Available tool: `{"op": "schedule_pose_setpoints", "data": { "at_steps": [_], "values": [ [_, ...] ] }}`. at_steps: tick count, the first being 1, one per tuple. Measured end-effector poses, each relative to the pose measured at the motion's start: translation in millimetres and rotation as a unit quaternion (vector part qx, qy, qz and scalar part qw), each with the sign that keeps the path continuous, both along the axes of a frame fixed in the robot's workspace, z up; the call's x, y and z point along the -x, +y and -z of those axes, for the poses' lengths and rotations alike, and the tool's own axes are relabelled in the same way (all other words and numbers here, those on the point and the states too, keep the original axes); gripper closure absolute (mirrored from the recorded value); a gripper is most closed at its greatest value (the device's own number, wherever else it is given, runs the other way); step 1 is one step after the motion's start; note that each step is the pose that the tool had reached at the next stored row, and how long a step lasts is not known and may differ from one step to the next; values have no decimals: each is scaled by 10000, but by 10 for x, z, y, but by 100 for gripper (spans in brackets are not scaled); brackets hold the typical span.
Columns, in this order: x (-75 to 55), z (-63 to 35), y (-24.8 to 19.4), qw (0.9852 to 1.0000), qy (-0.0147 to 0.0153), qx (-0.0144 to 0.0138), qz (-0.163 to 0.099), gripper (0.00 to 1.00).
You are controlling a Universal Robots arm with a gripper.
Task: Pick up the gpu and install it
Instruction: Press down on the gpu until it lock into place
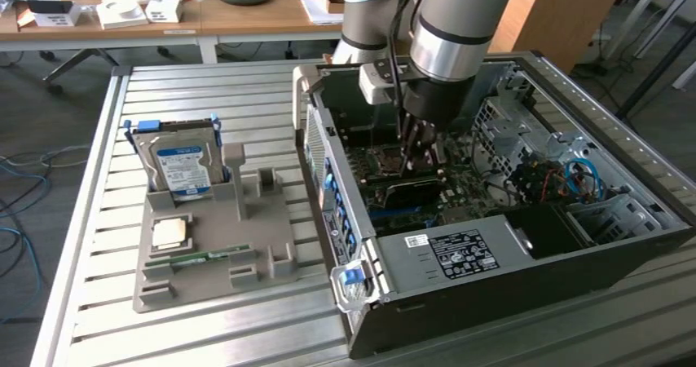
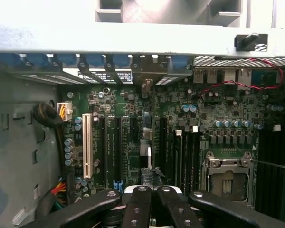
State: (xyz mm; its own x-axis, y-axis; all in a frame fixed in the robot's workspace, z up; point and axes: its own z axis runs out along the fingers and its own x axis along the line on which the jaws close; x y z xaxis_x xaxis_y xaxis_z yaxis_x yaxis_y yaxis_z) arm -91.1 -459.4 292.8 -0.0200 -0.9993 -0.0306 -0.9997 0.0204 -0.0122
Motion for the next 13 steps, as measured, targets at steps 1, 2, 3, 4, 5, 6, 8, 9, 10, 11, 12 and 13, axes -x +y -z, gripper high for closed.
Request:
{"op": "schedule_pose_setpoints", "data": {
  "at_steps": [1,2,3,4,5,6,8,9,10,11,12,13],
  "values": [
    [0,2,16,10000,0,1,-1,89],
    [1,4,28,10000,1,1,0,89],
    [3,8,36,10000,0,0,0,89],
    [5,11,40,10000,0,0,0,89],
    [6,13,40,10000,1,1,-1,89],
    [6,15,40,10000,1,3,-2,89],
    [11,28,41,10000,0,4,0,89],
    [14,37,41,10000,0,4,0,89],
    [17,47,44,10000,1,5,0,89],
    [20,58,46,10000,1,5,0,89],
    [24,70,48,10000,1,5,1,89],
    [27,82,49,10000,1,6,1,89]
  ]
}}
